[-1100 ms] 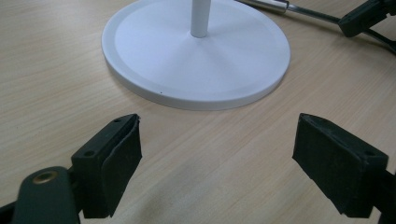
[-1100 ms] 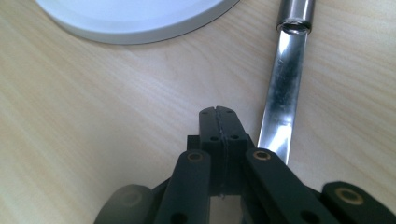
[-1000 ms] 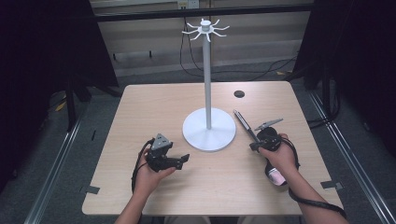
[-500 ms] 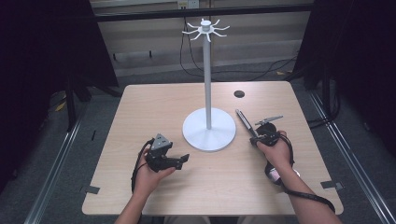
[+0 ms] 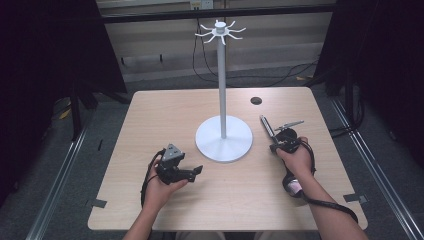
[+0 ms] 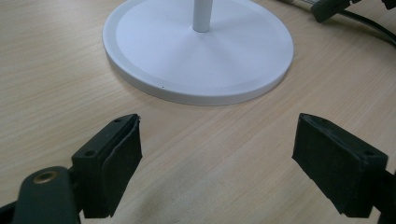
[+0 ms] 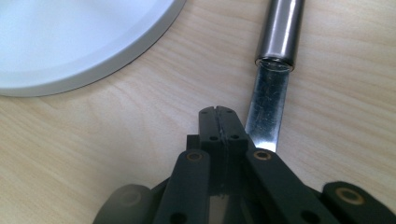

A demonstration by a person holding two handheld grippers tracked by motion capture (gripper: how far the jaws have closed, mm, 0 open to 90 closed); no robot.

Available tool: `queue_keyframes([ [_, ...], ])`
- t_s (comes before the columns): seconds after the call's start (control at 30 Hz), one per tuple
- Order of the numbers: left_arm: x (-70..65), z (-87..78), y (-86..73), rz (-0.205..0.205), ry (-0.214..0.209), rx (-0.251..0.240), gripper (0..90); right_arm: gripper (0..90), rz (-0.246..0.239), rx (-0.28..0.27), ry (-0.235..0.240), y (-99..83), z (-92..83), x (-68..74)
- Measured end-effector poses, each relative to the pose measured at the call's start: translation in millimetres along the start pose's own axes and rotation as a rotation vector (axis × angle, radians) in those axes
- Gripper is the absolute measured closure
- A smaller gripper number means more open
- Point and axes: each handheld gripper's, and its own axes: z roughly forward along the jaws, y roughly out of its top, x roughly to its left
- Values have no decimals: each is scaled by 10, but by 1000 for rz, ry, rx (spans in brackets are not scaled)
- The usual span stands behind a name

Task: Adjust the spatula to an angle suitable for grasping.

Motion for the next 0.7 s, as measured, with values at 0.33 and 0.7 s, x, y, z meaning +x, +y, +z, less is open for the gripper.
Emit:
queue_keyframes([
  [0.33,0,-2,2,5,-1,1,154,895,48,-13,-19,-20,-10,-105],
  [0.7,-11,-10,12,27,13,3,154,883,86,-22,-11,-58,-38,-179],
])
